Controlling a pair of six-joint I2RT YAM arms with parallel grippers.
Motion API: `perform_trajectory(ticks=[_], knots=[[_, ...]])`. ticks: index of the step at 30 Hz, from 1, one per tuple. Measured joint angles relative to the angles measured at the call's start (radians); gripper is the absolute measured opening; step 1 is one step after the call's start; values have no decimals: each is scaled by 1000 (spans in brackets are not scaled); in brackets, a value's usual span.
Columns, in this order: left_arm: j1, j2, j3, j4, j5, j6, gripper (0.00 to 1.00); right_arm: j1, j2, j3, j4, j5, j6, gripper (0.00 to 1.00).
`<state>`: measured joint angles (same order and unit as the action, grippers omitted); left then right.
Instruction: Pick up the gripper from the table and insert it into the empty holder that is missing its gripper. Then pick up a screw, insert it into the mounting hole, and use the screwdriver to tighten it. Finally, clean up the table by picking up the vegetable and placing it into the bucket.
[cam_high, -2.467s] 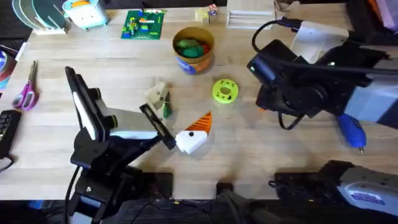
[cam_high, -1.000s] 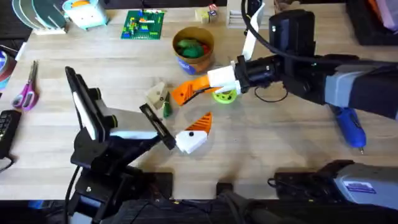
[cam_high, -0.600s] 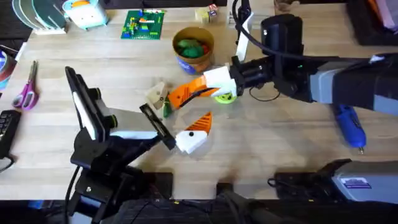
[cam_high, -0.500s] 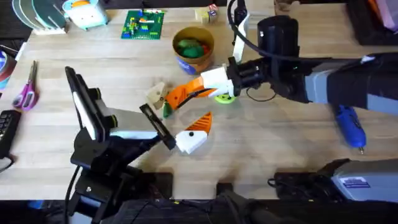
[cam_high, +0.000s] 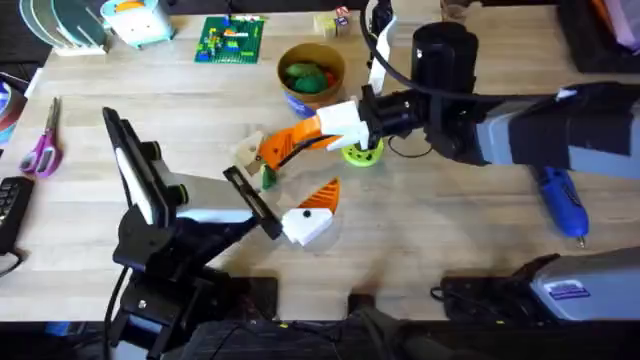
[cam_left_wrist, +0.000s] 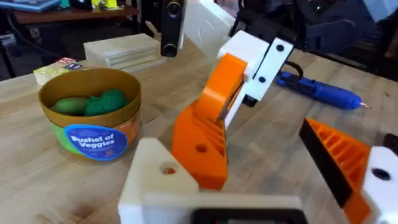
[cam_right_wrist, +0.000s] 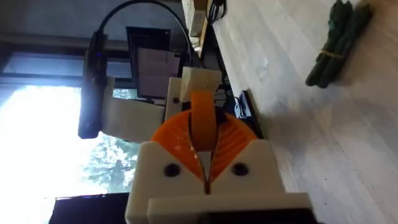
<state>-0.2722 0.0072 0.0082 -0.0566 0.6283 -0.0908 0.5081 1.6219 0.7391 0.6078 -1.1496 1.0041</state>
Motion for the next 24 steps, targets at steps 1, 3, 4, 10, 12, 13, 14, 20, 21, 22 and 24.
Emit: perform_trajectory(ticks=[1, 3, 4, 10, 12, 13, 14, 20, 21, 22, 24], knots=[[0, 0, 0, 0, -6, 0, 993, 2, 13, 0, 27, 0, 13, 10], [2, 0, 0, 0, -17, -5, 993, 6, 38, 0, 68, -2, 40, 9], [3, 0, 0, 0, -22, -9, 993, 8, 51, 0, 85, -3, 54, 9], [3, 5, 0, -3, -14, -34, 993, 29, 109, 22, 112, -3, 122, 8], [2, 7, 0, -2, -9, -34, 993, 38, 116, 32, 111, -1, 133, 8], [2, 7, 0, -2, -6, -35, 993, 42, 117, 36, 111, 1, 135, 8], [2, 7, 0, -2, -3, -35, 993, 46, 117, 38, 110, 2, 139, 8], [2, 7, 0, -2, -2, -34, 993, 79, 122, 55, 106, 38, 149, 8], [2, 6, 0, -2, -10, -34, 994, 87, 124, 58, 106, 49, 149, 8], [4, 7, 0, -2, -16, -34, 994, 91, 126, 64, 106, 56, 149, 8], [5, 6, 0, -2, -26, -33, 993, 94, 133, 75, 105, 62, 149, 8]])
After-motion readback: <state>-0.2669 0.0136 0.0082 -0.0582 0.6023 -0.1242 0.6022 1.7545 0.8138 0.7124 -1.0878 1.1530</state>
